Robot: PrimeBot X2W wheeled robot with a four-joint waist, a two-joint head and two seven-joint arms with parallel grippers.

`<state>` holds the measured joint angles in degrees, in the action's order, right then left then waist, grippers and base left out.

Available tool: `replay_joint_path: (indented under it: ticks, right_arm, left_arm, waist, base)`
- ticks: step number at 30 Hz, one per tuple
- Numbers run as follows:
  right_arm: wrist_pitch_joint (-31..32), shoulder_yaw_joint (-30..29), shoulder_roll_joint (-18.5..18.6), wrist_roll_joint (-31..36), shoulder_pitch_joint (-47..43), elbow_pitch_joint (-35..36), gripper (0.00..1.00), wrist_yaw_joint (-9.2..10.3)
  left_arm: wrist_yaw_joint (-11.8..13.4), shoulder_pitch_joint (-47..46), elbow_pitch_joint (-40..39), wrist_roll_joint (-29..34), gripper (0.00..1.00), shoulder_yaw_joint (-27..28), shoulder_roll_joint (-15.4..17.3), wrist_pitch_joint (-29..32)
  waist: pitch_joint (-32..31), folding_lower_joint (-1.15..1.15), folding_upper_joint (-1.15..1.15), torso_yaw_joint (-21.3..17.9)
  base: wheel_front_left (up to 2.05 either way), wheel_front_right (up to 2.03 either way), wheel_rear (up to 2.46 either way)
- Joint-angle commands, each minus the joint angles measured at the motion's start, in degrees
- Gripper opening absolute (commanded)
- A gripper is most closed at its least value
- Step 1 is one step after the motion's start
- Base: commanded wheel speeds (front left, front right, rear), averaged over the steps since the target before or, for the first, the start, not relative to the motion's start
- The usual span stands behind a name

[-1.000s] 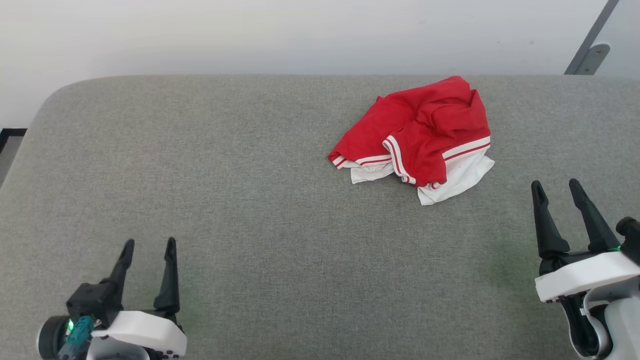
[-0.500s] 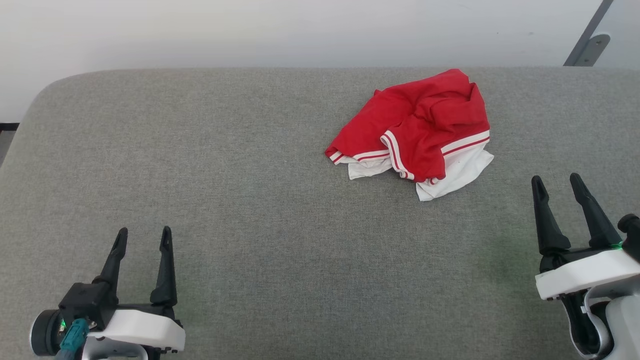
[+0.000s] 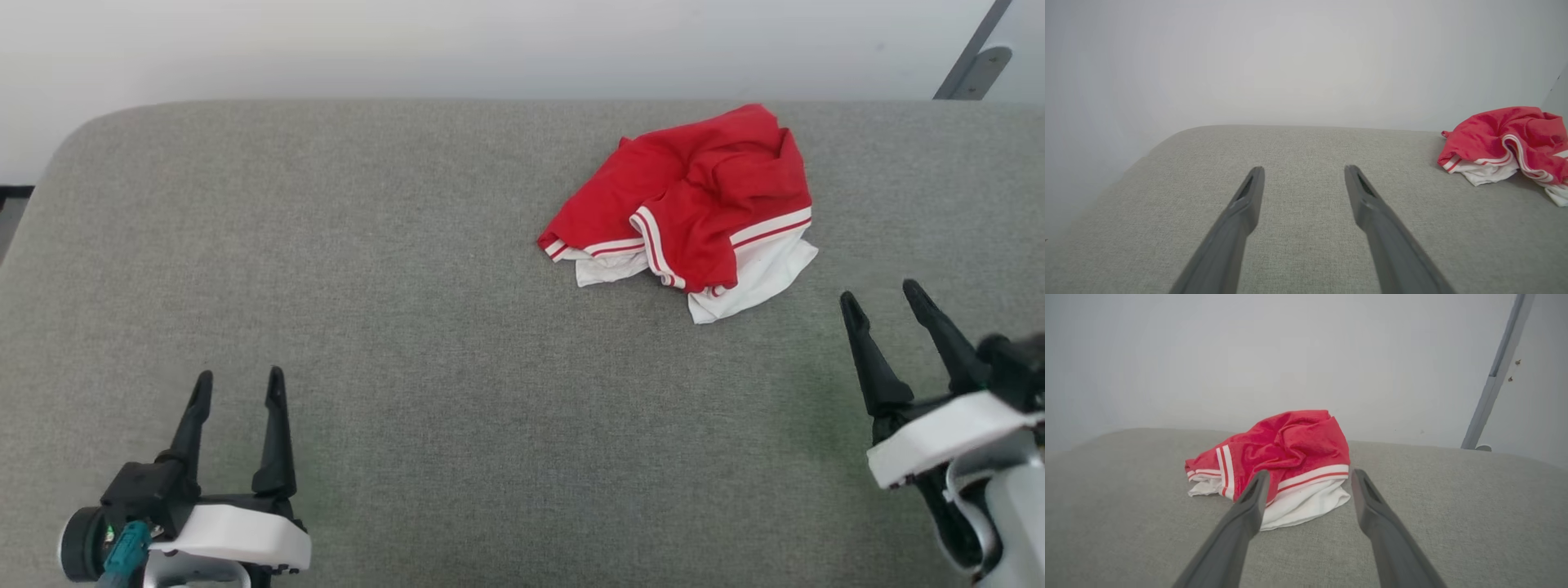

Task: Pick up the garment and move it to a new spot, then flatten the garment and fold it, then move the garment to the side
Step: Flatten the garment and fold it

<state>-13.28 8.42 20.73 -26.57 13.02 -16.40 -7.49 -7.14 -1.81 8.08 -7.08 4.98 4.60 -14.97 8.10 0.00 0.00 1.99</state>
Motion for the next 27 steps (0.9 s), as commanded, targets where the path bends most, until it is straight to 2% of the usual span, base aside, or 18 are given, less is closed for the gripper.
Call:
replay_joint_path:
  ticks: [1, 2, 5, 7, 12, 16, 21, 27]
  right_arm:
    - [2.4, 1.8, 1.9, 0.2, 1.8, -0.4, 1.00, 0.00]
    - [2.4, 1.8, 1.9, 0.2, 1.8, -0.4, 1.00, 0.00]
    - [8.4, 6.4, 6.4, -0.1, 5.0, -0.4, 1.00, 0.00]
    - [13.6, 11.0, 10.4, -0.5, 7.3, -0.2, 1.00, 0.00]
    - [28.6, 24.7, 20.9, -6.6, 14.8, 2.2, 1.00, 0.00]
    - [36.1, 32.4, 27.6, -10.9, 22.4, 5.1, 1.00, 0.00]
    - [41.1, 40.9, 33.1, -14.1, 31.6, 7.5, 1.00, 0.00]
    - [40.8, 48.3, 35.2, -15.9, 40.2, 5.1, 1.00, 0.00]
  left_arm:
    - [-0.2, -0.5, -0.1, -0.1, 1.00, 0.0, -0.2, -0.3]
    - [-0.2, -0.5, -0.1, -0.1, 1.00, 0.0, -0.2, -0.3]
    - [-0.3, -1.7, 0.0, -0.4, 1.00, -0.4, -0.7, -0.3]
    - [-0.3, -2.6, 0.2, -0.6, 1.00, -0.8, -1.1, -0.3]
    - [-0.4, -5.1, 1.3, -1.3, 1.00, -2.1, -1.5, -0.3]
    - [-0.4, -7.3, 1.7, -2.6, 1.00, -3.5, -1.7, -0.3]
    - [0.1, -9.3, 2.1, -5.6, 1.00, -6.2, -1.6, -0.3]
    - [1.3, -11.4, 2.2, -8.0, 1.00, -8.9, -1.7, -0.3]
  waist:
    - [0.9, 0.00, 0.00, 0.4]
    - [0.9, 0.00, 0.00, 0.4]
    - [2.7, 0.00, 0.00, 1.1]
    - [4.2, 0.00, 0.00, 1.7]
    - [8.1, 0.00, 0.00, 3.2]
    - [11.4, 0.00, 0.00, 4.6]
    - [14.5, 0.00, 0.00, 6.7]
    - [17.6, 0.00, 0.00, 8.8]
  base:
    - [0.00, 0.00, 0.00]
    - [0.00, 0.00, 0.00]
    - [0.00, 0.00, 0.00]
    - [0.00, 0.00, 0.00]
    - [0.00, 0.00, 0.00]
    - [0.00, 0.00, 0.00]
    - [0.00, 0.00, 0.00]
    - [0.00, 0.00, 0.00]
